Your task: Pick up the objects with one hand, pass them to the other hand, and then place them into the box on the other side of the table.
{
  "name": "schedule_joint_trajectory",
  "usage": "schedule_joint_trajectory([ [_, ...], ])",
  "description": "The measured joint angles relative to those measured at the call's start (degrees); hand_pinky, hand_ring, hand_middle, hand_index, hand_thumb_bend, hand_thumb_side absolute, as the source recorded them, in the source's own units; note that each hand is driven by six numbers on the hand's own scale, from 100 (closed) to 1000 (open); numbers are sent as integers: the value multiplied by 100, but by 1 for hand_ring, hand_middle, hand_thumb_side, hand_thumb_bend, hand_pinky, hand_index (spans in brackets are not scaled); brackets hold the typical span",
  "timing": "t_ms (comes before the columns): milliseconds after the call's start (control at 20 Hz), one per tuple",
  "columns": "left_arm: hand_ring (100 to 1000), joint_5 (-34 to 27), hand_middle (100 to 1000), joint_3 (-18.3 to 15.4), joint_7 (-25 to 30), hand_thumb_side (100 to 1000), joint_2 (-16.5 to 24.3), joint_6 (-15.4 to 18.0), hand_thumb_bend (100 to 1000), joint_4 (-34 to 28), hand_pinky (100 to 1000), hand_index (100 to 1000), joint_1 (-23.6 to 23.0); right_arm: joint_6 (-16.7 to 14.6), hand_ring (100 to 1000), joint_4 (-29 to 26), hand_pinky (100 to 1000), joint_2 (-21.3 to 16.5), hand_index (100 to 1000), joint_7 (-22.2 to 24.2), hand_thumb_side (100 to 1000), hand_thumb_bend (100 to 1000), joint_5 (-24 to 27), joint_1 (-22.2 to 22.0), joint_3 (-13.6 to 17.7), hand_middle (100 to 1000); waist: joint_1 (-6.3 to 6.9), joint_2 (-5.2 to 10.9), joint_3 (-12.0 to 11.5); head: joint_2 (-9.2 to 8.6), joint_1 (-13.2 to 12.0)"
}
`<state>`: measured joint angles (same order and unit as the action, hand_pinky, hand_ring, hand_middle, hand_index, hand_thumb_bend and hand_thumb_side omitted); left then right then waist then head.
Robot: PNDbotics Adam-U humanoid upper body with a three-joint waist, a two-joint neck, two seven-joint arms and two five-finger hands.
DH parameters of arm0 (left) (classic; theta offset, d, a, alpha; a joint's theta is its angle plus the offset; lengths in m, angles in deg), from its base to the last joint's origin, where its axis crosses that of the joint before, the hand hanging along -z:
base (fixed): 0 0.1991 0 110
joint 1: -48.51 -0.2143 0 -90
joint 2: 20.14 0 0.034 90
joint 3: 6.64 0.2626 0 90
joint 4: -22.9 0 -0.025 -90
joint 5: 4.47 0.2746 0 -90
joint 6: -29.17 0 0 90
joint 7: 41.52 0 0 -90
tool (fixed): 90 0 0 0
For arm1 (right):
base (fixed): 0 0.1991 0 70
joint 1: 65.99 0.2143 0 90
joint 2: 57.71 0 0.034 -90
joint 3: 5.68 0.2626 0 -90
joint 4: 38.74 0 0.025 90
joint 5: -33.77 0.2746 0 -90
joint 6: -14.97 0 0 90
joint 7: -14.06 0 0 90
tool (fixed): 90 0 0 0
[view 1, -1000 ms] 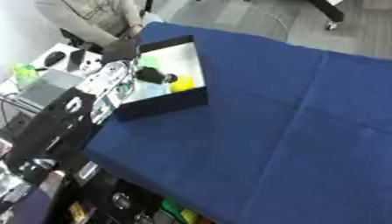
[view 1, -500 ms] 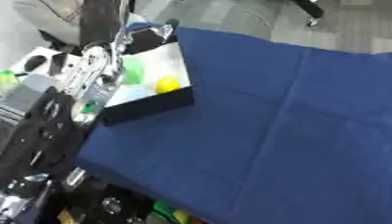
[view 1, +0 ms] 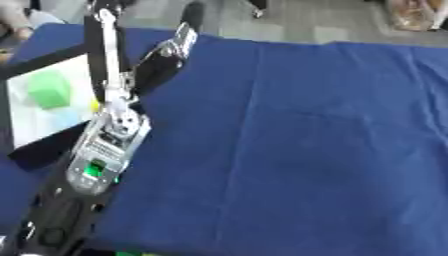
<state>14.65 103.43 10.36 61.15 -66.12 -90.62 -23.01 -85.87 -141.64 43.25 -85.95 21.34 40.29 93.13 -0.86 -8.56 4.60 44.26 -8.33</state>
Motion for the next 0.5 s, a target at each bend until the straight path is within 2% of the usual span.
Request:
schedule_joint_trajectory([
  [200,954,-271,783,527,40,575,-191,-63,472,1,758,793,-132,0,627,89,631,-8,820,-282,782,100,-130,-205,114,633,0,-24,-33,0,136],
  [500,946,-420,774,681,-35,582,-227,-191,455,1,752,794,-192,22,626,258,623,-26,818,-509,804,100,-203,-409,207,638,3,-25,-27,0,136],
])
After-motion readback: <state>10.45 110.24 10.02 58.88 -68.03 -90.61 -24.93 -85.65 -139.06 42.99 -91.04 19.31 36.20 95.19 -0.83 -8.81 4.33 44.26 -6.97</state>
